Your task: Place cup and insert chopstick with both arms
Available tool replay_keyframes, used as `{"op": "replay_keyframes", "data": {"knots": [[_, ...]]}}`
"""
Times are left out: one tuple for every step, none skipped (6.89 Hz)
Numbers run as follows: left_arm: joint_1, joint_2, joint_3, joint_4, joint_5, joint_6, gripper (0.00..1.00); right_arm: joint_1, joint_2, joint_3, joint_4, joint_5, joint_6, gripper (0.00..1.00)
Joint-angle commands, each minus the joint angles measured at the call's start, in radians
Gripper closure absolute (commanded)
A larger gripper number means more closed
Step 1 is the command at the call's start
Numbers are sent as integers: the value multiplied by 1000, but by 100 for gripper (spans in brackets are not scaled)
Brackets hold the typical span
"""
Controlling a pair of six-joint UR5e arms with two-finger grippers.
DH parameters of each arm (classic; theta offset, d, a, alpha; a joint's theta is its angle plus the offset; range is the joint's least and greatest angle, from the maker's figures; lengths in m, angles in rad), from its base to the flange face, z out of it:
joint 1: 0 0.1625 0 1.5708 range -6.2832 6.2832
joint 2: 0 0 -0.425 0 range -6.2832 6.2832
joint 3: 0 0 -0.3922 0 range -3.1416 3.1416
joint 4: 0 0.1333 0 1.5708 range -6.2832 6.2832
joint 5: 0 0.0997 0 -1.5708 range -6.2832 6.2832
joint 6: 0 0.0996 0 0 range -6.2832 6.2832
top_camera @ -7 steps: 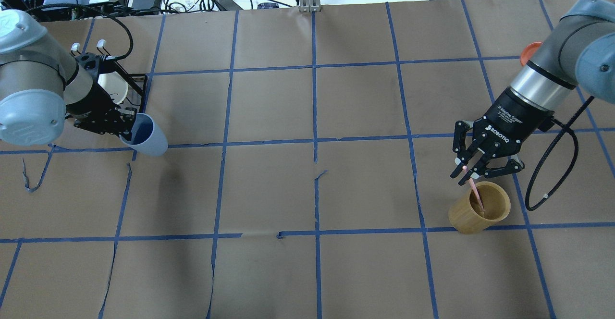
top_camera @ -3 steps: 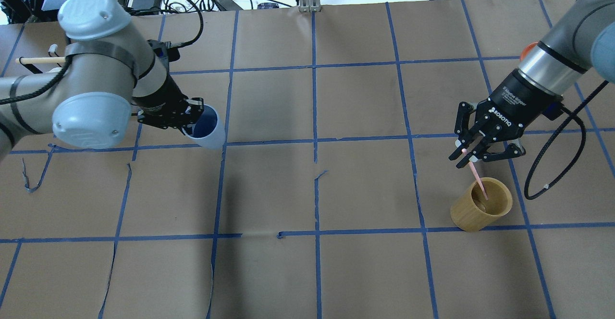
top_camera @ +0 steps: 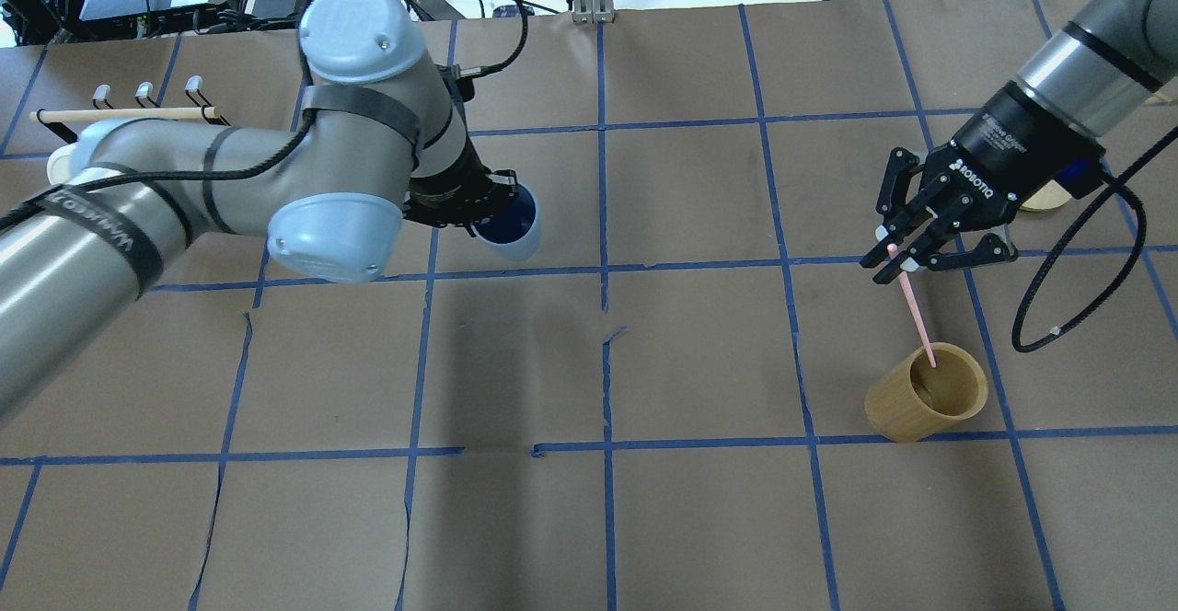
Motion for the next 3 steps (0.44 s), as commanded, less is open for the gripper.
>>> {"op": "replay_keyframes", "data": {"knots": [[-107, -134, 45, 137, -35, -147, 100, -1, 0, -146, 178, 23, 15, 76], [-140, -168, 81, 140, -35, -184, 100, -1, 0, -205, 229, 48, 16, 76], [-143, -191, 90, 139, -29, -179, 100, -1, 0, -228, 234, 87, 12, 76]]}}
